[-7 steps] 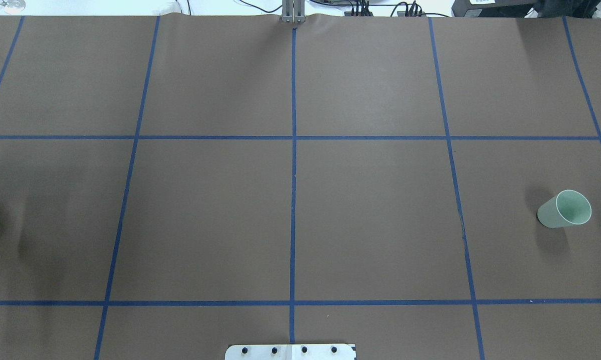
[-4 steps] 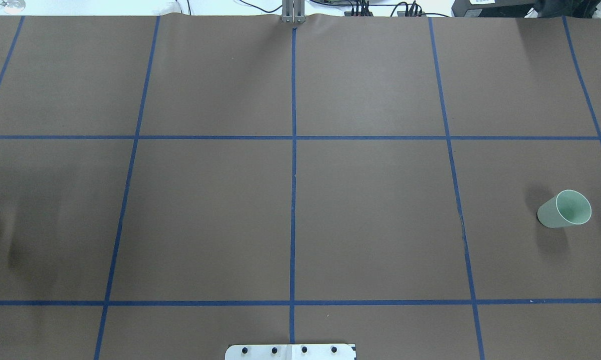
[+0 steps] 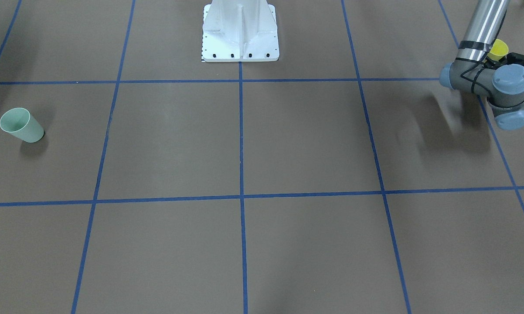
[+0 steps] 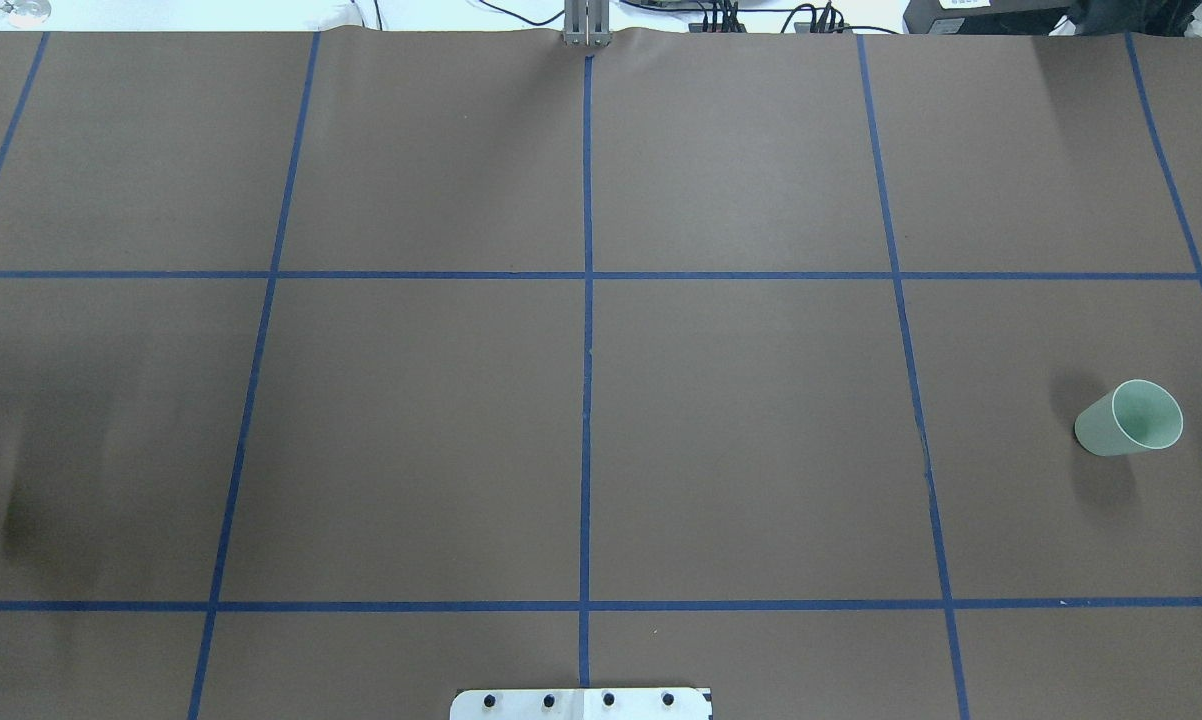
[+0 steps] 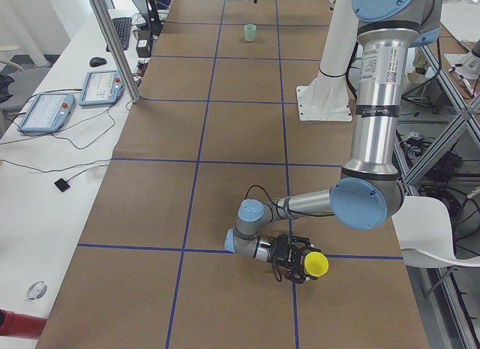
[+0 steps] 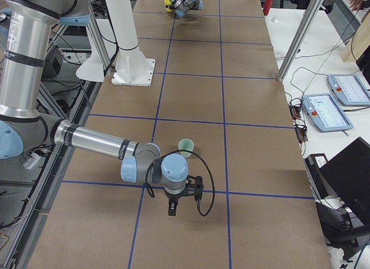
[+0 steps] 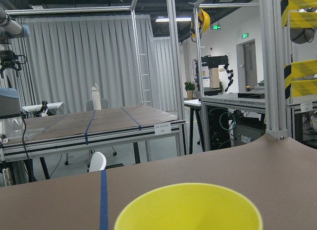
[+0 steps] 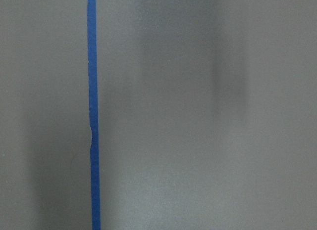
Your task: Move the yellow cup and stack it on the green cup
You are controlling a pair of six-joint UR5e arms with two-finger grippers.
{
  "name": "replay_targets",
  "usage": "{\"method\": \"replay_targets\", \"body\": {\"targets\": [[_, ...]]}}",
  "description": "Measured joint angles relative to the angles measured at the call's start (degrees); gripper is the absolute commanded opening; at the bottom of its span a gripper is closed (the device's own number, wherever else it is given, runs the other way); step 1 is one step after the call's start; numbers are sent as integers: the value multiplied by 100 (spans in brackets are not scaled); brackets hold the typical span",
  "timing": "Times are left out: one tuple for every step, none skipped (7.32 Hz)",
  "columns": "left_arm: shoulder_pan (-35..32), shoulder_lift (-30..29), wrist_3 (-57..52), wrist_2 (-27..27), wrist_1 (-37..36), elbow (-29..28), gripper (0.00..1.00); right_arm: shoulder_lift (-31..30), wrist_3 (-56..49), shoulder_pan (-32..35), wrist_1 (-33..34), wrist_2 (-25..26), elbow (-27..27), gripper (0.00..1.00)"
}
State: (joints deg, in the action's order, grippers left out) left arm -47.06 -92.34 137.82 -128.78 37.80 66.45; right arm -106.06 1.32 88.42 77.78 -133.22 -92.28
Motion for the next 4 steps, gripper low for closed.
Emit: {"method": "replay_targets", "body": {"targets": [[56,40,13,-66,46,-17,100,-1,0,0,0,1,0,100],[100,111,38,-115,124,-28,100,-2,0,0,0,0,0,100],[130,186,66,-139,176,-32,93,-2,0,0,0,-2,0,100],[158,224,118,-147,205,-34,80,-2,-2,0,0,-2,0,100]]}}
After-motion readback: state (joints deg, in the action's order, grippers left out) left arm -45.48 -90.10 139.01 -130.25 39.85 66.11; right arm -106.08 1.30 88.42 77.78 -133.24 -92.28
